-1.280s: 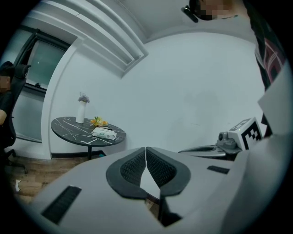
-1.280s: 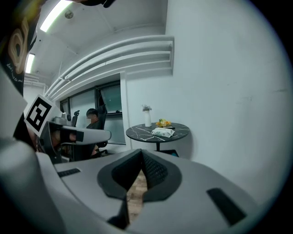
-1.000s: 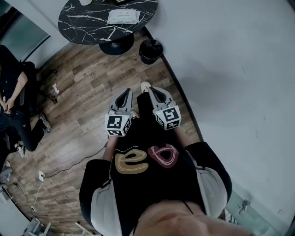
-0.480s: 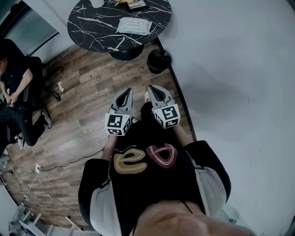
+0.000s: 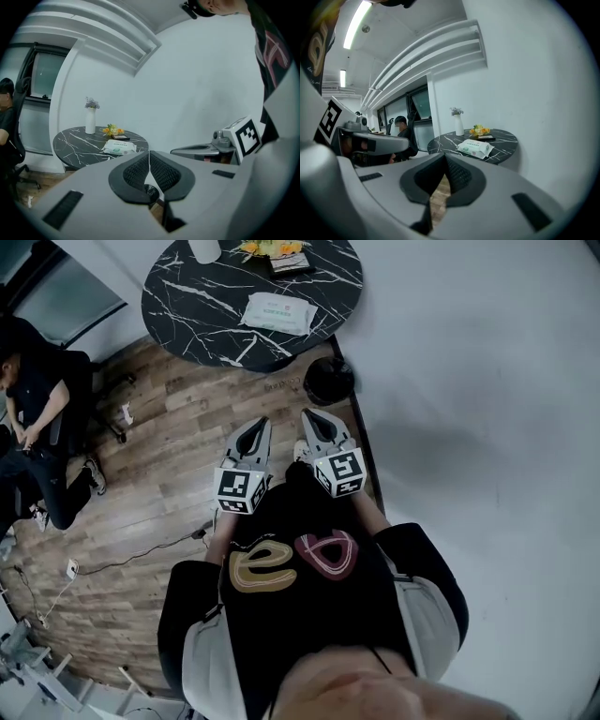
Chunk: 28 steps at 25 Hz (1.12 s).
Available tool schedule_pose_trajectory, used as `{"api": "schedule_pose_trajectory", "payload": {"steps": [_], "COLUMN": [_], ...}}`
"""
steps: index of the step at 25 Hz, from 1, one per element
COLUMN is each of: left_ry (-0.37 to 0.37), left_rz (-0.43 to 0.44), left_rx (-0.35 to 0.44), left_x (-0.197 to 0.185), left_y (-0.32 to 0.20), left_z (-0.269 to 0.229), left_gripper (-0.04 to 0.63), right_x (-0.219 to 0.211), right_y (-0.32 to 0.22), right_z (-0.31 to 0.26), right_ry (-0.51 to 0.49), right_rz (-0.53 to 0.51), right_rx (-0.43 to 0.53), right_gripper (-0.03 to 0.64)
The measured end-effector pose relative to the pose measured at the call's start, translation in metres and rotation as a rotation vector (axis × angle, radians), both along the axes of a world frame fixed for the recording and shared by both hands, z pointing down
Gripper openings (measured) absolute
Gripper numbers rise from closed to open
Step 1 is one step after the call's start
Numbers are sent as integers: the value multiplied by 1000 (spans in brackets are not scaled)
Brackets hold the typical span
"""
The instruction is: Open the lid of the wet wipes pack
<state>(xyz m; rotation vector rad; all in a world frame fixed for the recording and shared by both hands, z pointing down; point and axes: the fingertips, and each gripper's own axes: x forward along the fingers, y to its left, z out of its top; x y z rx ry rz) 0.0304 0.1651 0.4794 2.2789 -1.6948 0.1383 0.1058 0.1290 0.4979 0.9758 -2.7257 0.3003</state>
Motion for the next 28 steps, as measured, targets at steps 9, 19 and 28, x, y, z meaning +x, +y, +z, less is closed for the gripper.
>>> {"api": "schedule_pose_trajectory", "payload": {"steps": [9, 19, 28], "left_ry": [2, 10, 17], "left_rz": [-36, -59, -63], "left_rx": [-15, -29, -45], "left_x": [19, 40, 39], "left_y": [-67, -115, -125], "left_z": [3, 12, 18], "left_gripper": [20, 20, 20], "right_x": [11, 35, 36], "right_y": [-69, -117, -126], "right_z": [-1, 3, 11], "right_ry": [14, 19, 30], "right_rz": [-64, -86, -86], "right_rx": [11, 11, -3], "right_gripper": [11, 11, 11]}}
